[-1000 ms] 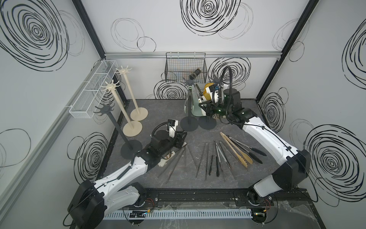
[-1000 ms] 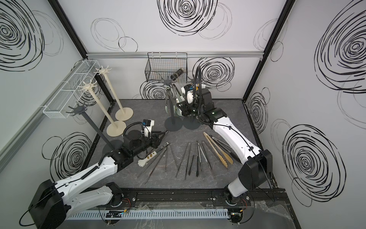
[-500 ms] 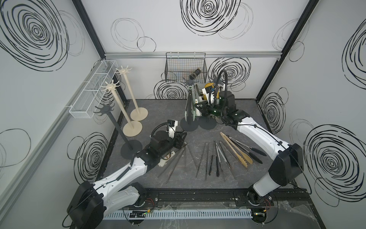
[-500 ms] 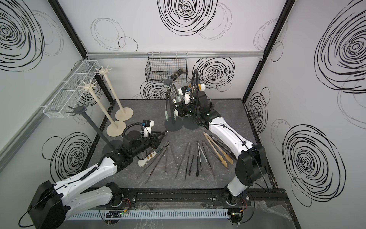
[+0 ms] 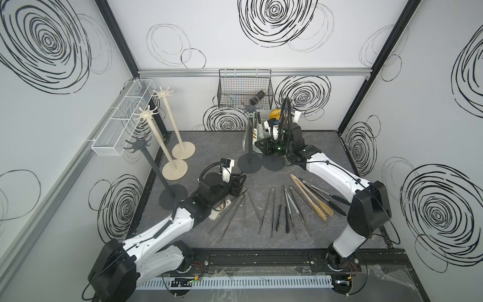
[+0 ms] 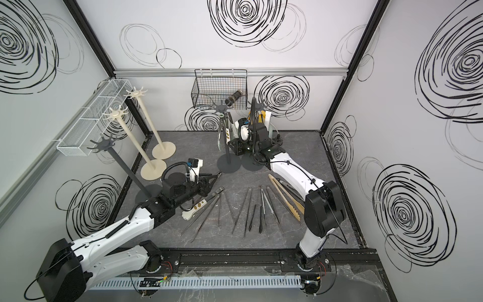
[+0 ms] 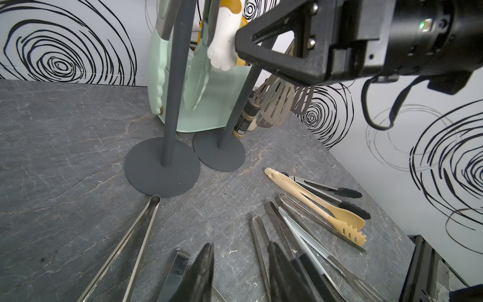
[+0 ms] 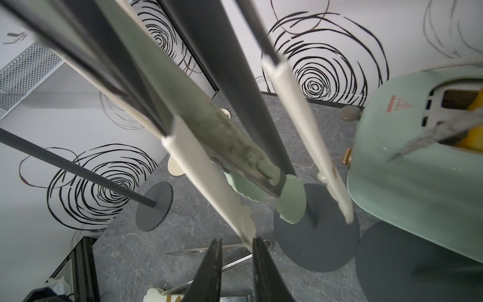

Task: Hang food tongs on kitchen utensil racks
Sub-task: Hang the food tongs on the rack, then pick up the food tongs from the center of the board.

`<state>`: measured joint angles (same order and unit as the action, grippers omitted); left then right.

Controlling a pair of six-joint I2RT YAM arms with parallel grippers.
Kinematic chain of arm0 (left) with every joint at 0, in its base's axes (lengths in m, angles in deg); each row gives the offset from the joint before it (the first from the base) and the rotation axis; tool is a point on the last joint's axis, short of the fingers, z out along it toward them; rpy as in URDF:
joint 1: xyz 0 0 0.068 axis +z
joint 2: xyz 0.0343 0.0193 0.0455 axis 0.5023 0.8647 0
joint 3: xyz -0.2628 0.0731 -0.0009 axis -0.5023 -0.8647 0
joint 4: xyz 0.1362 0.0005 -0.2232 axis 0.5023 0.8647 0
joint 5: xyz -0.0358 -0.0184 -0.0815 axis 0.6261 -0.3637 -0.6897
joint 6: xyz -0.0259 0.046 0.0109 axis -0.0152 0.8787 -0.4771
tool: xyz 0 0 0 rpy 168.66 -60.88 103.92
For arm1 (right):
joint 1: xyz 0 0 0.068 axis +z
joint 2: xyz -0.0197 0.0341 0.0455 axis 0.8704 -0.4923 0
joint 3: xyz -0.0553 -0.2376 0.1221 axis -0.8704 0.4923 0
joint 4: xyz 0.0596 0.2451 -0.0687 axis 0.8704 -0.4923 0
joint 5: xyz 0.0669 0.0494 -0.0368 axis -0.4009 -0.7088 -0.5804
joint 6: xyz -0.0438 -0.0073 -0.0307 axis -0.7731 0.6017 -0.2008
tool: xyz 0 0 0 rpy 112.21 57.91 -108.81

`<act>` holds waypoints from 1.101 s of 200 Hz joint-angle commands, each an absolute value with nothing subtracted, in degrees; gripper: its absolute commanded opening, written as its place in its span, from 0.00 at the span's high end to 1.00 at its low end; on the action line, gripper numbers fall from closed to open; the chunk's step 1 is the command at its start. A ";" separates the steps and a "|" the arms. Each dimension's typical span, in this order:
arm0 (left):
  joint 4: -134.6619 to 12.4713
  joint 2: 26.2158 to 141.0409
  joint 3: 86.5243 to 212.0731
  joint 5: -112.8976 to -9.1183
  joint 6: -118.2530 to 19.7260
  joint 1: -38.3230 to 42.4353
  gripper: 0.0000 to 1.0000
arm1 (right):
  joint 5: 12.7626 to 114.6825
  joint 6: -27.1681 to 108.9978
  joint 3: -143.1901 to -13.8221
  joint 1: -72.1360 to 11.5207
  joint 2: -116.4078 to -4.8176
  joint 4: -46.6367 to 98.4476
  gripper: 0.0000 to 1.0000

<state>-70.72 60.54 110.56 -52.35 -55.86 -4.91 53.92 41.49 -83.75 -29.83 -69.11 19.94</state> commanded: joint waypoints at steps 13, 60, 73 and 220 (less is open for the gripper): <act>-68.80 60.98 112.34 -50.45 -56.13 -4.14 0.62 | 53.96 41.73 -83.90 -29.72 -68.22 18.61 0.72; -61.28 63.78 115.80 -49.45 -56.21 -2.46 0.62 | 53.31 40.35 -82.81 -29.74 -65.82 17.27 0.69; -59.73 64.65 116.25 -49.44 -56.21 -1.87 0.63 | 53.56 39.74 -81.99 -29.67 -64.69 16.89 0.68; -37.03 89.10 130.27 -40.34 -50.72 0.18 0.58 | 51.90 33.94 -66.78 -35.09 -42.95 11.03 0.59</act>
